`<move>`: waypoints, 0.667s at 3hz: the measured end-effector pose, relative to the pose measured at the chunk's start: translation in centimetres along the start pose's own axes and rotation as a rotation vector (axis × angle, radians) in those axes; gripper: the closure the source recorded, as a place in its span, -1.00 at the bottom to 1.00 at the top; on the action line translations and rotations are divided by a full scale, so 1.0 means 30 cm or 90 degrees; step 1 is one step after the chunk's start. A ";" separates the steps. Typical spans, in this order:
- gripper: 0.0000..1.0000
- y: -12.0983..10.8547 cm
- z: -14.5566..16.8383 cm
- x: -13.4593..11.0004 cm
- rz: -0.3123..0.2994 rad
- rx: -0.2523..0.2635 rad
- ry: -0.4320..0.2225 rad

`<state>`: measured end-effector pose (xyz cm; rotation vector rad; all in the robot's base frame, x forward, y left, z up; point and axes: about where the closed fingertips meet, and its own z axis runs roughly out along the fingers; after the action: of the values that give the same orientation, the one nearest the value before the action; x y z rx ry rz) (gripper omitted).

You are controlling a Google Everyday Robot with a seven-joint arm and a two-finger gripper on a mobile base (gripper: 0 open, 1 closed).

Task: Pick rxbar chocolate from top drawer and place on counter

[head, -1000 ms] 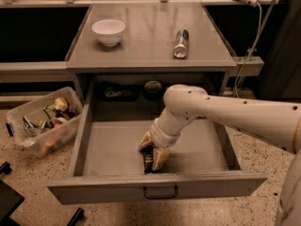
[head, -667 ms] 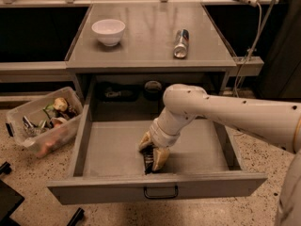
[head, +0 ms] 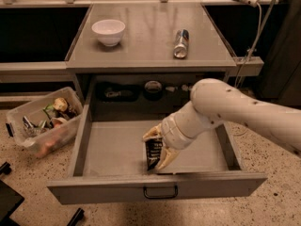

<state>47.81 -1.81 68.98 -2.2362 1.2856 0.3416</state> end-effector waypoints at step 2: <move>1.00 0.031 -0.392 -0.211 -0.098 0.151 -0.015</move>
Offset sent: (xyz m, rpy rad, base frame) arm -0.0584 -0.0398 0.1863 0.1617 -0.3837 0.0260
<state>43.24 -4.22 81.32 -2.1048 1.0733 0.1494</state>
